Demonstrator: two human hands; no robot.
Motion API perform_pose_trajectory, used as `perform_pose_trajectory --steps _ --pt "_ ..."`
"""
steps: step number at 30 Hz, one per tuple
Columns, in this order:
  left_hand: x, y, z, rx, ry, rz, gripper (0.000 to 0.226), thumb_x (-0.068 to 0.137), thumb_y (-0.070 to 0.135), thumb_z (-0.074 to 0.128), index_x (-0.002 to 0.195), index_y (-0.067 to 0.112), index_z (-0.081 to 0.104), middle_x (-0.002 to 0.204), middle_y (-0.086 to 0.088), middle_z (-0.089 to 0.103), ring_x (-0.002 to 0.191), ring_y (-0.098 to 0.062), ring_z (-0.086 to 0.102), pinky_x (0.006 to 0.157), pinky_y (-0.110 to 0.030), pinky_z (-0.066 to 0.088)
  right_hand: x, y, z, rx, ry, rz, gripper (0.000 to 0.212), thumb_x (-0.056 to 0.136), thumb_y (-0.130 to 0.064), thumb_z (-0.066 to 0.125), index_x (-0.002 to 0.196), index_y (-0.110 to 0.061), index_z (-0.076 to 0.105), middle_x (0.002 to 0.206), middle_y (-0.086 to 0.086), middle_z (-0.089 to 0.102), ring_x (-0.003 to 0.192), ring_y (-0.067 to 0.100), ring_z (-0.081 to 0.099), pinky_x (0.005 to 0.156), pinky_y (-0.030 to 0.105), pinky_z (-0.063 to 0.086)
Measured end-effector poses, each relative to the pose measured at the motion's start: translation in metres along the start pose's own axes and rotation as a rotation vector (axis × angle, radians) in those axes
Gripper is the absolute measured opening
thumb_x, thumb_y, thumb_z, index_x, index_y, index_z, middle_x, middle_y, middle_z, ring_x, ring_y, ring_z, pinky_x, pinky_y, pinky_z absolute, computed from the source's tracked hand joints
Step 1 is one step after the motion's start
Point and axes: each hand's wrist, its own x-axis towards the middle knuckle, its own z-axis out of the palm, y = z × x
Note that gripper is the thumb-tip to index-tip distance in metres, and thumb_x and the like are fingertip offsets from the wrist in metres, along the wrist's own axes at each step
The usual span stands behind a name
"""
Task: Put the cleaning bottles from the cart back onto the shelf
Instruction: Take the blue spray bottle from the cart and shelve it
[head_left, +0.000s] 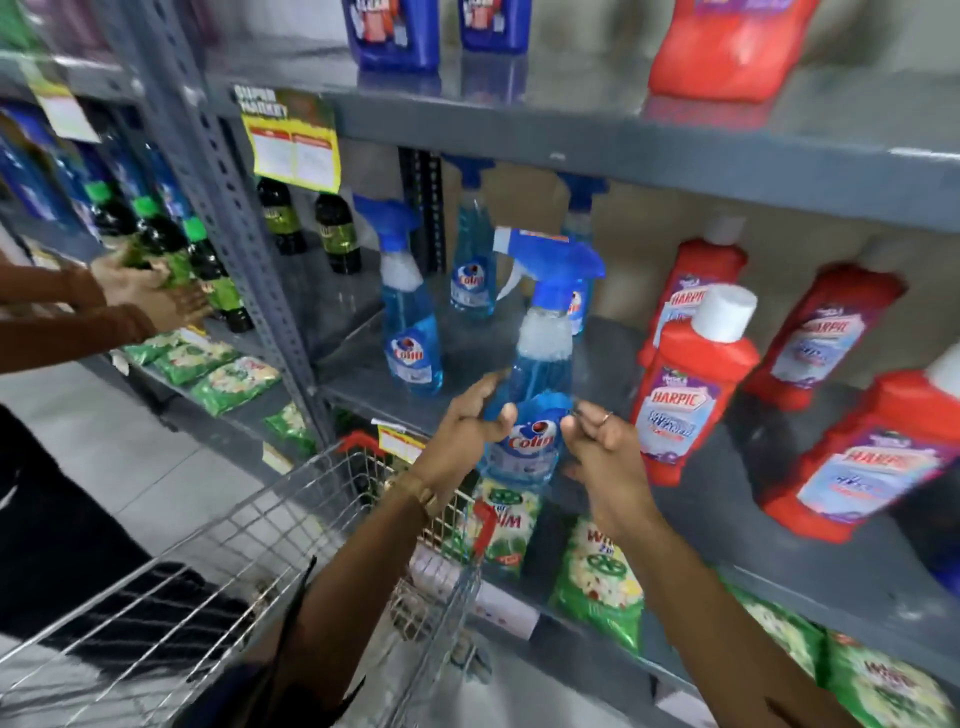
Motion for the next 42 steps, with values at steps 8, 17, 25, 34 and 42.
perform_pose_trajectory --steps 8,17,25,34,42 --pt "0.074 -0.021 -0.003 0.142 0.016 0.062 0.034 0.095 0.002 0.046 0.128 0.009 0.048 0.129 -0.010 0.057 0.107 -0.004 0.062 0.092 -0.023 0.052 0.067 0.026 0.001 -0.056 0.203 -0.046 0.037 0.094 0.002 0.048 0.131 -0.001 0.051 0.132 0.020 0.058 0.119 0.035 0.056 0.100 0.058 0.045" --pt "0.081 -0.043 0.002 0.131 0.047 0.049 0.046 0.099 0.014 0.038 0.144 0.016 0.030 0.142 -0.004 0.046 0.124 -0.012 0.053 0.103 -0.025 0.046 0.081 0.039 -0.005 -0.317 0.170 -0.170 0.043 0.094 -0.012 0.053 0.137 -0.007 0.044 0.136 0.013 0.055 0.121 0.021 0.055 0.103 0.040 0.047" --pt "0.043 -0.109 -0.029 1.339 0.085 0.040 0.074 0.092 0.059 0.014 0.150 0.013 0.006 0.161 -0.006 0.009 0.149 -0.018 -0.003 0.119 -0.035 -0.013 0.082 0.059 -0.007 -0.514 0.110 -0.195 0.070 0.074 -0.013 0.078 0.134 -0.010 0.043 0.119 0.000 0.062 0.109 0.014 0.058 0.091 0.023 0.044" --pt "0.029 -0.121 -0.034 1.441 0.054 0.083 0.087 0.078 0.074 -0.010 0.144 0.017 -0.014 0.158 -0.001 -0.009 0.148 -0.017 -0.010 0.122 -0.035 -0.007 0.084 0.069 0.001 -0.506 0.182 -0.188 0.043 0.073 -0.009 0.078 0.111 -0.007 0.059 0.110 0.010 0.070 0.097 0.017 0.065 0.080 0.016 0.046" --pt "0.005 -0.118 -0.012 1.337 0.133 0.128 0.090 0.084 0.069 0.006 0.148 0.007 -0.003 0.159 -0.012 -0.004 0.148 -0.025 -0.010 0.122 -0.033 -0.011 0.039 0.071 -0.014 -0.442 0.111 -0.155 0.066 0.075 -0.015 0.078 0.133 -0.008 0.047 0.136 0.005 0.053 0.125 0.015 0.048 0.106 0.032 0.041"
